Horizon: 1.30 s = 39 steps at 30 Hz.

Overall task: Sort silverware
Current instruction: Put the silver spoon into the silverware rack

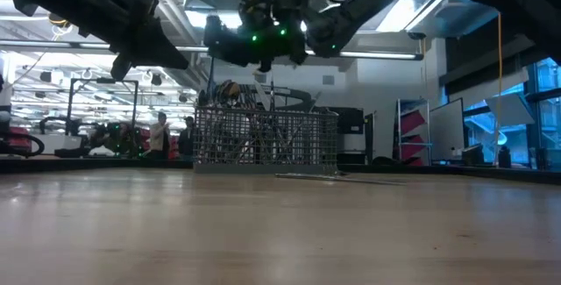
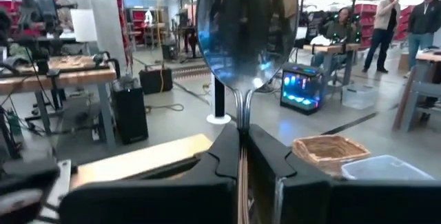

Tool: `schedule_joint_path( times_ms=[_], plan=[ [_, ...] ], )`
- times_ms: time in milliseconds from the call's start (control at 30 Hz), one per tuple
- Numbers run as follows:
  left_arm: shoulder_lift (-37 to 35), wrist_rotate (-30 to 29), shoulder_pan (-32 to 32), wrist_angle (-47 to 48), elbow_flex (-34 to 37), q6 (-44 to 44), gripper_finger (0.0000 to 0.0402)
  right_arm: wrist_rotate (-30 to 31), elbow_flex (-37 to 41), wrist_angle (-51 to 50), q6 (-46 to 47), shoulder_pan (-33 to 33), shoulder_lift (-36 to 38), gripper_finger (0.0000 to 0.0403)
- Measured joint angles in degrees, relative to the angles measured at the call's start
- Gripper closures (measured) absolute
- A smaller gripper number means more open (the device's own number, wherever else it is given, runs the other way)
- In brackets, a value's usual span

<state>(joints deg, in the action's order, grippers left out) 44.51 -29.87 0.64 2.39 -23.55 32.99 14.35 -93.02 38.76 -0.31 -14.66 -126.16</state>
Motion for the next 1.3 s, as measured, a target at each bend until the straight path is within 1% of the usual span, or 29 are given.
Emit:
schedule_joint_path(
  times_ms=[233, 367, 567, 767, 867, 1033, 1133, 1300],
  plan=[
    [0.0, 0.0, 0.0, 0.0, 0.0, -0.37, 0.04, 0.07, -0.04, -0.02, -1.92, -0.02, -3.25, 0.0388],
    [0.0, 0.0, 0.0, 0.0, 0.0, -0.38, 0.04, -0.02, -0.08, -1.8, -2.2, -0.02, -3.39, 0.0388],
    [0.0, 0.0, 0.0, 0.0, 0.0, -0.38, 0.04, -2.43, -0.04, -5.09, -2.21, -0.02, -3.55, 0.0388],
    [0.0, 0.01, 0.0, 0.0, 0.0, -0.04, 0.04, -2.58, -0.04, -6.21, -2.19, -0.02, -3.53, 0.0387],
    [0.0, 0.02, 0.0, -0.01, 0.0, 0.02, 0.04, -2.6, -0.04, -5.94, -2.44, -0.02, -3.53, 0.0372],
    [0.0, 0.02, 0.0, 0.0, 0.0, 0.04, 0.04, -2.82, -0.04, -5.89, -3.15, -0.02, -3.5, 0.0316],
    [0.0, 0.02, 0.0, 0.0, 0.0, 0.04, 0.04, -2.82, -0.04, -5.89, -3.17, 0.0, -3.5, 0.0292],
    [0.0, 0.02, 0.0, 0.0, 0.0, 0.04, 0.04, -2.8, -0.04, -5.9, -3.17, 0.0, -3.42, 0.028]
  ],
)
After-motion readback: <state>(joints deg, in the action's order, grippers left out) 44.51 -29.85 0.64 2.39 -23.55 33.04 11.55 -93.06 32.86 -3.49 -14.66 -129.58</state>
